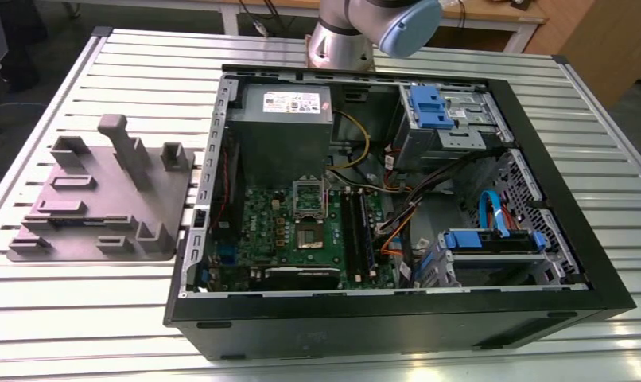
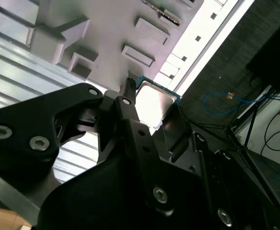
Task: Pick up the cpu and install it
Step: 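Pick up the cpu and move it towards the insertion slot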
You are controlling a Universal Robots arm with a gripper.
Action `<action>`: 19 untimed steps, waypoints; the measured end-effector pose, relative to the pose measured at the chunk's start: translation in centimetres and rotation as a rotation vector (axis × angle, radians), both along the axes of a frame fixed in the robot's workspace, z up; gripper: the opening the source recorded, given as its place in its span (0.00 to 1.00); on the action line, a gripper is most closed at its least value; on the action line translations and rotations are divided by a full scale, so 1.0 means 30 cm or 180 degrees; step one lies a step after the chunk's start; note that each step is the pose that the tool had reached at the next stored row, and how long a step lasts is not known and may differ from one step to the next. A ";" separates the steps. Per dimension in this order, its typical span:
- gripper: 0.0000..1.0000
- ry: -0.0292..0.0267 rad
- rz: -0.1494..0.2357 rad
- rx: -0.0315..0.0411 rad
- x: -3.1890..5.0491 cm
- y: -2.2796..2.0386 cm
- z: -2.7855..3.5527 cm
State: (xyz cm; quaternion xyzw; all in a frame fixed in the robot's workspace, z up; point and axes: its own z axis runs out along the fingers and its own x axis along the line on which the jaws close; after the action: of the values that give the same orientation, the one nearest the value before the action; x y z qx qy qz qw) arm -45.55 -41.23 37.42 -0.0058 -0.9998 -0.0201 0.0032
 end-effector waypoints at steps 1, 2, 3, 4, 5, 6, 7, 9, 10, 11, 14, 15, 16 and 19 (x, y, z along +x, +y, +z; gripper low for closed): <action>0.47 0.0000 0.0000 0.0000 0.000 0.000 0.000; 0.47 0.0000 0.0000 0.0000 0.000 0.000 0.000; 0.47 0.0000 0.0000 0.0000 0.000 0.000 0.000; 0.47 0.0000 0.0000 0.0000 0.000 0.000 0.000; 0.47 0.0000 0.0000 0.0000 0.000 0.000 0.000; 0.47 0.0001 0.0000 0.0000 0.000 0.000 0.000; 0.47 0.0001 0.0000 -0.0001 0.000 0.000 0.000; 0.47 0.0000 0.0000 0.0000 0.001 0.000 0.000; 0.47 0.0001 0.0000 0.0000 0.003 0.000 0.000; 0.47 0.0000 0.0000 0.0000 0.003 0.000 0.000; 0.47 0.0001 0.0000 -0.0001 0.016 0.000 0.000; 0.47 0.0000 0.0000 0.0000 0.025 0.000 0.000; 0.47 0.0000 0.0000 0.0000 0.030 0.000 0.000; 0.47 0.0000 0.0000 0.0000 0.038 0.000 0.000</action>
State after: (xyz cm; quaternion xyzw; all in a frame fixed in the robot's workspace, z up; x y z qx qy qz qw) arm -44.40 -41.23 37.42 -0.0058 -0.9998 -0.0200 0.0033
